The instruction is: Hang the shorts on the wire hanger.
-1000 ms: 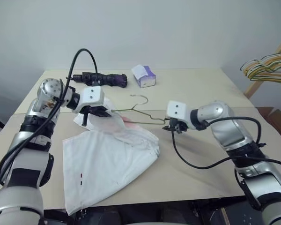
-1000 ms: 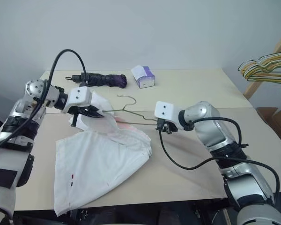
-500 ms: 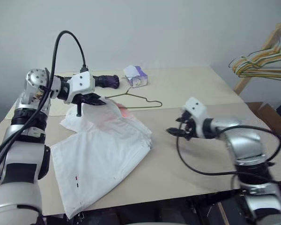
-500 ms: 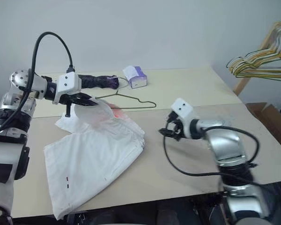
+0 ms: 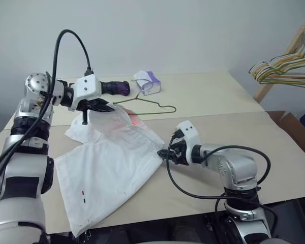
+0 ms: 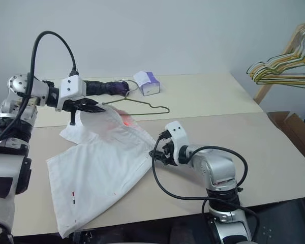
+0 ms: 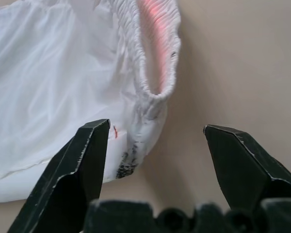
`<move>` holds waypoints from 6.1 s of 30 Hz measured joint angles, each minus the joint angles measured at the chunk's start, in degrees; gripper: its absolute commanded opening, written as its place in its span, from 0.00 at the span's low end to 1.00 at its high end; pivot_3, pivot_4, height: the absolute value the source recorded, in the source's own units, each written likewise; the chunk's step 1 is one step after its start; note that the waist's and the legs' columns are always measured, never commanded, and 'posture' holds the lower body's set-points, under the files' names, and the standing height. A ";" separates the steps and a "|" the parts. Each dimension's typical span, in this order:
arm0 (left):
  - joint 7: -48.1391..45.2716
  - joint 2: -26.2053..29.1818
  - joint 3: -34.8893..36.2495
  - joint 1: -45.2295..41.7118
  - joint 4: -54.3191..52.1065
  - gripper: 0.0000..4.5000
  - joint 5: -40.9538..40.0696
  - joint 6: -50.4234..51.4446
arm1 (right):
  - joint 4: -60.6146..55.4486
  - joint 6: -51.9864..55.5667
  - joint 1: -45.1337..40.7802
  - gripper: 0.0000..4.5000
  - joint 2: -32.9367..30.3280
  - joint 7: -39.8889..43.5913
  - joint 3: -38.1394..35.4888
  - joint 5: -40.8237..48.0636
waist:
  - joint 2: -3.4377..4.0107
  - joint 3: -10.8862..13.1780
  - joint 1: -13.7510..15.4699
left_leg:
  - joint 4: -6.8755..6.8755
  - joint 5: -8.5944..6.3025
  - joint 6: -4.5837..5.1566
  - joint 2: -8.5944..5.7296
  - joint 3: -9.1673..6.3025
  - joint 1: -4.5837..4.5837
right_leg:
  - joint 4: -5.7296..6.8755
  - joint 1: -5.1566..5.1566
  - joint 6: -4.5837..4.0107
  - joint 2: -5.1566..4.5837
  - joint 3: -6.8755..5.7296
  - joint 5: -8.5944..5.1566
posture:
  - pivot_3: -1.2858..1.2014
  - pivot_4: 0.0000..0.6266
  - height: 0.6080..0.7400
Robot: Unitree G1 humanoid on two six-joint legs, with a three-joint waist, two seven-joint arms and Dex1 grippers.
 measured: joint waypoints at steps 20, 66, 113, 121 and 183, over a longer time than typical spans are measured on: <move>-9.15 4.51 -0.18 5.15 -8.80 0.00 -11.64 2.33 | 7.00 -15.42 -1.60 0.01 -13.46 -1.64 3.34 0.81 | 0.00 0.00 0.22 | 0.00 -0.01 0.01 -0.01 0.00 0.00 | -0.04 0.01 0.01 -0.01 0.05 0.00 | 0.50 0.00 1.00; -3.23 0.96 0.04 7.29 -9.05 0.00 -4.89 0.51 | 3.02 -42.65 -19.73 0.24 -29.81 13.99 24.75 -18.49 | -0.01 0.00 0.39 | 0.04 -0.01 0.02 -0.01 0.04 -0.02 | -0.08 -0.04 0.02 0.00 0.07 -0.02 | 0.51 0.00 1.00; -5.54 0.77 0.46 7.26 -11.81 0.00 -5.28 0.26 | 26.38 -48.37 -24.75 0.11 -24.15 35.48 18.23 -9.47 | 0.00 0.00 0.39 | 0.05 0.02 -0.03 -0.01 0.06 0.00 | 0.02 -0.01 0.02 0.00 0.06 -0.02 | 0.51 0.00 1.00; -4.96 -0.04 0.70 7.25 -10.17 0.14 -5.27 -1.05 | 26.84 -47.68 -24.73 0.00 -23.73 34.94 18.32 -10.63 | 0.00 0.00 0.36 | 0.05 0.02 -0.03 -0.01 0.06 0.01 | 0.02 -0.01 0.02 0.00 0.06 -0.02 | 0.51 0.00 1.00; 25.22 -12.67 16.02 32.06 -56.35 0.99 -29.66 21.33 | 53.75 -5.61 -31.70 0.00 -44.50 -37.53 -50.74 -18.65 | 0.42 -0.12 -4.92 | -0.38 -0.05 0.08 -0.36 0.44 0.89 | -0.28 0.33 0.15 -0.03 1.09 -0.08 | 0.46 0.00 1.00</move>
